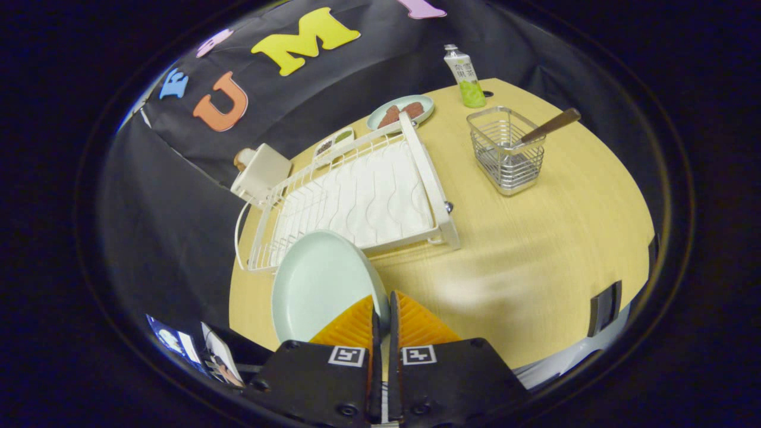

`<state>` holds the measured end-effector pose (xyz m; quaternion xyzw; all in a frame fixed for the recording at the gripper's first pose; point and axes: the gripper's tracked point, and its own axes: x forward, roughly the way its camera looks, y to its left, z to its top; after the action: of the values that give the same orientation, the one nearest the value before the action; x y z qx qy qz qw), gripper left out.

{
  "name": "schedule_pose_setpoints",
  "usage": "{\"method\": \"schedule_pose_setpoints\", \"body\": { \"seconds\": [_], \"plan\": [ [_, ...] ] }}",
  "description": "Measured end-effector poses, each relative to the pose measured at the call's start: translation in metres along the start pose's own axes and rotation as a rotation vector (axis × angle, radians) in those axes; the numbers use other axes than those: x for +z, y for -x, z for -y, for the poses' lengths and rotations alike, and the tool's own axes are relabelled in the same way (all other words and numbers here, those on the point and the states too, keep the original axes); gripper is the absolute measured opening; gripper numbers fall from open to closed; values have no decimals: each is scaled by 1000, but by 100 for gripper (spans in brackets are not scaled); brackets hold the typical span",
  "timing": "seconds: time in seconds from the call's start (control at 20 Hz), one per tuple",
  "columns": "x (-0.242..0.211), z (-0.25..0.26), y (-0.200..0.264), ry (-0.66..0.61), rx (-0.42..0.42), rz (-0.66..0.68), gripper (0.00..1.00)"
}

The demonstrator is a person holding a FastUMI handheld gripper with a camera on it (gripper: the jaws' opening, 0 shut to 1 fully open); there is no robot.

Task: Take the plate from the dish rack, then take the spoon from the basket and place it into the plate.

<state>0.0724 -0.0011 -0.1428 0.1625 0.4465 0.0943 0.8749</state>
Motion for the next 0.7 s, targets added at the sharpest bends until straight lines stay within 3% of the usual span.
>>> {"method": "schedule_pose_setpoints", "body": {
  "seconds": [0.15, 0.35, 0.7],
  "plan": [
    [-18, 14, -7, 50, 1, -21, 10],
    [-20, 43, -25, 58, -98, -9, 10],
    [-23, 61, -36, -6, -99, -32, 12]
  ]
}}
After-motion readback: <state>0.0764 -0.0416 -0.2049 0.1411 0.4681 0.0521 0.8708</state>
